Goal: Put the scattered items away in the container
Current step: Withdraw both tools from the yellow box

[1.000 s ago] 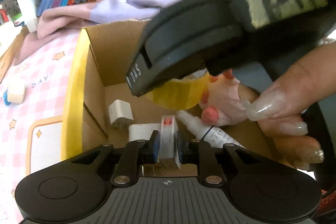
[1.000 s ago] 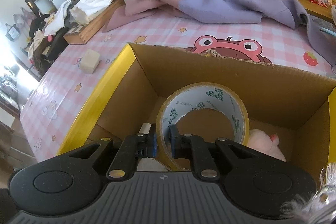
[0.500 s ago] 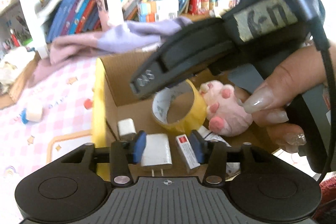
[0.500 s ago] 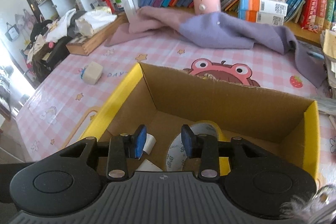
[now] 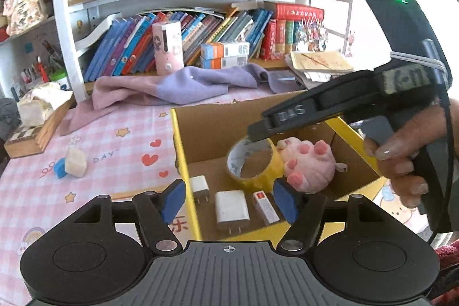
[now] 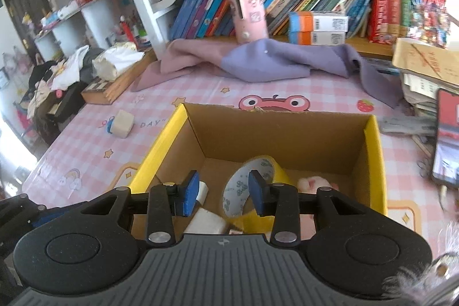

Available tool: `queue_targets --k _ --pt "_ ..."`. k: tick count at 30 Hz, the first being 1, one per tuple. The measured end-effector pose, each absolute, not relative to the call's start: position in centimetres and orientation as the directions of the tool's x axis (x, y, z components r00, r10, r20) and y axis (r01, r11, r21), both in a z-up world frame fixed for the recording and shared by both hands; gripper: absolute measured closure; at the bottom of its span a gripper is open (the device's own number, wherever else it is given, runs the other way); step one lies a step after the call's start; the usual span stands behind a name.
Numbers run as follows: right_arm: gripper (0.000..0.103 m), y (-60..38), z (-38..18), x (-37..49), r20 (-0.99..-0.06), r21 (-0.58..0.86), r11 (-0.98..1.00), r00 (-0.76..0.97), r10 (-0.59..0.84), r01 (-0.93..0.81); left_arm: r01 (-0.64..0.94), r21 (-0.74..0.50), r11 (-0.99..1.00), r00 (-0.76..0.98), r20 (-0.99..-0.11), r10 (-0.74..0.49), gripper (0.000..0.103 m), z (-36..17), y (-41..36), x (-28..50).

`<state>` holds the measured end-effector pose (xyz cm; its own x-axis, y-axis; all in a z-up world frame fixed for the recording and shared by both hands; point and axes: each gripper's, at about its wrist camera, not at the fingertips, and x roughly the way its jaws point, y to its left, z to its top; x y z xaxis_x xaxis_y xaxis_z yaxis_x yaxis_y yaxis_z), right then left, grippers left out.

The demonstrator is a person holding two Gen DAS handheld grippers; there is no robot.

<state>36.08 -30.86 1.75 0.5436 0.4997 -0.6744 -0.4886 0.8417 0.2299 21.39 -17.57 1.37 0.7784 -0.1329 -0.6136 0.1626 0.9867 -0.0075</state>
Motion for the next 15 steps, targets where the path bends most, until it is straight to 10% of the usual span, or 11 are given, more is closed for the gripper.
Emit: queue_targets --k 15 --pt "0.066 -30.9 3.4 26.1 -0.617 0.193 0.921 0.687 0.383 -0.339 0.229 -0.030 0.973 0.782 -0.590 -0.202 0.030 1.2 -11.9 15.7"
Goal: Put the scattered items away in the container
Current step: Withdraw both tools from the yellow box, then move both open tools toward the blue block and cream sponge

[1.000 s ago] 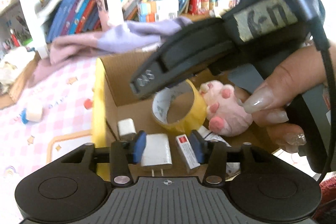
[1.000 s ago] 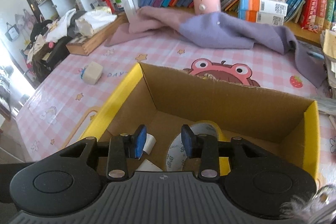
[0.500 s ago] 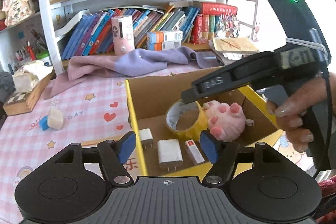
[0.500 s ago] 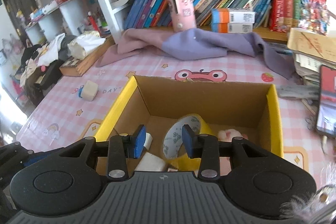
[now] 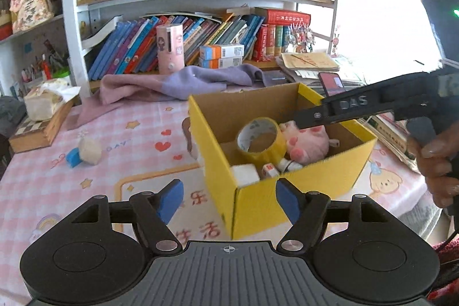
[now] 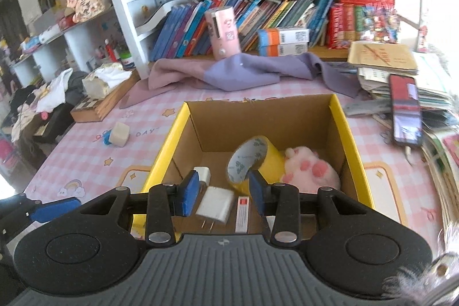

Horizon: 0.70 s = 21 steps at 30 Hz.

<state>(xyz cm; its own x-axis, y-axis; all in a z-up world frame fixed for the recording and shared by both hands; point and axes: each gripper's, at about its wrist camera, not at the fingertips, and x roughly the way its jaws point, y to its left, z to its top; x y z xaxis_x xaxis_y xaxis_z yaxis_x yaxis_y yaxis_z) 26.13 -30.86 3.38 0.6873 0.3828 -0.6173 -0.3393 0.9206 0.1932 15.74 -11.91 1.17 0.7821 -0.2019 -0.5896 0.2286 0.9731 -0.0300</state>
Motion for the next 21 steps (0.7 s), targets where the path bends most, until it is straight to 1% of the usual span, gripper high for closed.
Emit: queue_targets --k 7,14,16,21 --pt "0.066 -29.0 2.2 20.3 -0.626 0.146 0.947 0.715 0.313 -0.287 0.216 -0.060 0.975 0.786 -0.581 -0.210 0.027 1.1 -8.2 12.0" --pt "0.066 -26.4 0.6 15.1 -0.641 0.130 0.960 0.718 0.271 -0.247 0.215 -0.067 0.974 0.770 -0.602 -0.211 0.026 0.1 -5.4 9.1" --pt "0.066 -25.7 0.1 14.0 -0.655 0.125 0.963 0.709 0.261 -0.239 0.208 -0.061 0.976 0.767 -0.609 -0.201 0.021 -0.2 -4.8 8.4" --pt "0.066 -24.1 -0.7 12.0 -0.687 0.127 0.965 0.681 0.253 -0.231 0.195 -0.042 0.980 0.752 -0.635 -0.177 0.020 -1.2 -3.6 7.0"
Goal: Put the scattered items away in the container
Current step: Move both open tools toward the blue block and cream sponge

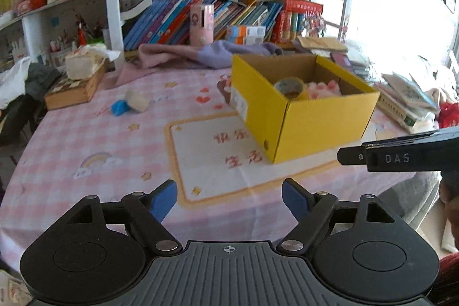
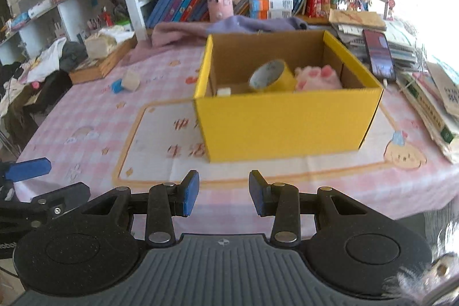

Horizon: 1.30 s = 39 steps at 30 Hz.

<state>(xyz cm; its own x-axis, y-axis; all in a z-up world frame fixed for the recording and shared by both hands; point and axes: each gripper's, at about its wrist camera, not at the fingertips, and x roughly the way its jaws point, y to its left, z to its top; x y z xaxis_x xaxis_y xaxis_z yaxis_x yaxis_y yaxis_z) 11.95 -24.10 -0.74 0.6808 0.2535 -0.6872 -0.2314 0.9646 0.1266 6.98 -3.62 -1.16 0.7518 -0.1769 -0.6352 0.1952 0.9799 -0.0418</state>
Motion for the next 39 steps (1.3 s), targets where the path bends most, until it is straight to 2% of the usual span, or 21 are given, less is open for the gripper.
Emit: queue_targets --k 22,30,39 --pt "0.063 -13.9 -0.8 10.9 -0.708 0.111 0.850 0.559 0.431 -0.514 -0.020 -0.034 0.999 0.762 -0.647 -0.007 0.020 -1.3 3.2 3.8" --pt "0.063 -11.3 -1.3 13.9 -0.700 0.140 0.822 0.532 0.476 -0.551 -0.060 0.004 0.998 0.761 -0.647 0.048 0.020 -1.5 5.1 6.2" --pt "0.063 -8.7 -2.6 20.3 -0.723 0.161 0.826 0.505 0.471 -0.540 -0.062 0.002 0.998 0.728 -0.684 0.047 0.020 -3.0 7.1 12.7"
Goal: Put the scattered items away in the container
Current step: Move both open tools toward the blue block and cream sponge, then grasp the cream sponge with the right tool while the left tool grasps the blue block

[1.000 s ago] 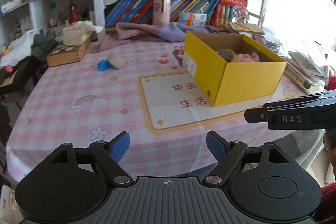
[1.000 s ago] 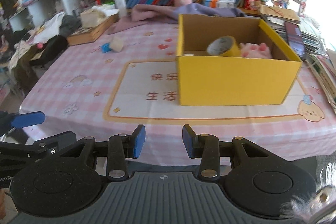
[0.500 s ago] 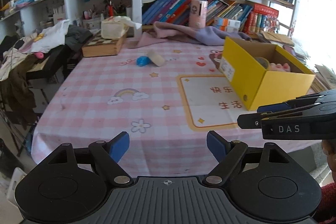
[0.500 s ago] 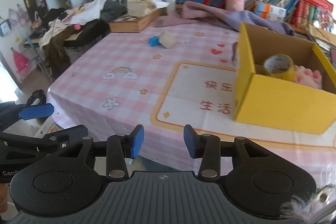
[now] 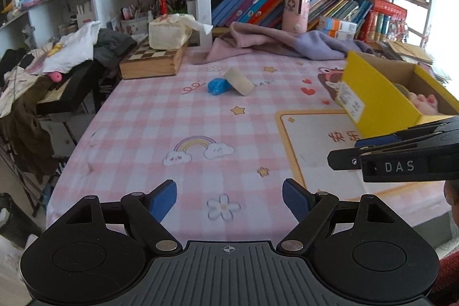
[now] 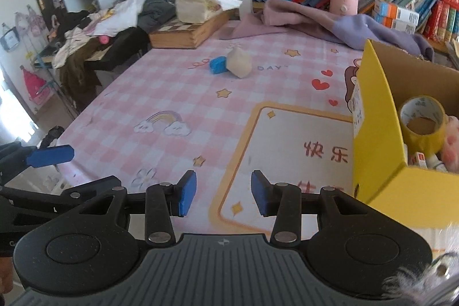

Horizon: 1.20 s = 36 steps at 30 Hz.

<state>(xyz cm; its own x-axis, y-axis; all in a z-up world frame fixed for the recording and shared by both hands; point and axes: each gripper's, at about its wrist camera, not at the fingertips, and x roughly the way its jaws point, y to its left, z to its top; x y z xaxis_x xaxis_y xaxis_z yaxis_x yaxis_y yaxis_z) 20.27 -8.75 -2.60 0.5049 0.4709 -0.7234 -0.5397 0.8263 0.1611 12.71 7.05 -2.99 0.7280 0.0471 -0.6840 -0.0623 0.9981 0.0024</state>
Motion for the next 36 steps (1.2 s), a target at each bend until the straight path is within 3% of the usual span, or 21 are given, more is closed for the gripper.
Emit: queue_targets --k 14,22,28,36 --pt "0.057 -3.3 -2.0 34.7 -0.705 0.304 0.823 0.469 0.533 -0.479 -0.054 0.050 0.997 0.725 -0.685 0.074 0.020 -3.8 9.0 24.2" --pt "0.051 1.4 -5.0 42.9 -0.758 0.350 0.838 0.398 0.516 -0.418 -0.030 0.101 0.994 0.696 -0.712 0.093 0.020 -5.2 9.9 29.4" --pt "0.050 3.7 -7.6 46.3 -0.794 0.307 0.857 0.385 0.471 -0.414 -0.012 0.118 0.993 0.686 -0.721 0.094 0.020 -6.2 10.1 32.7" --pt "0.066 2.0 -7.2 47.6 -0.769 0.365 0.835 0.373 0.520 -0.411 0.058 0.163 0.985 0.669 -0.738 0.083 0.020 -7.9 9.8 37.6"
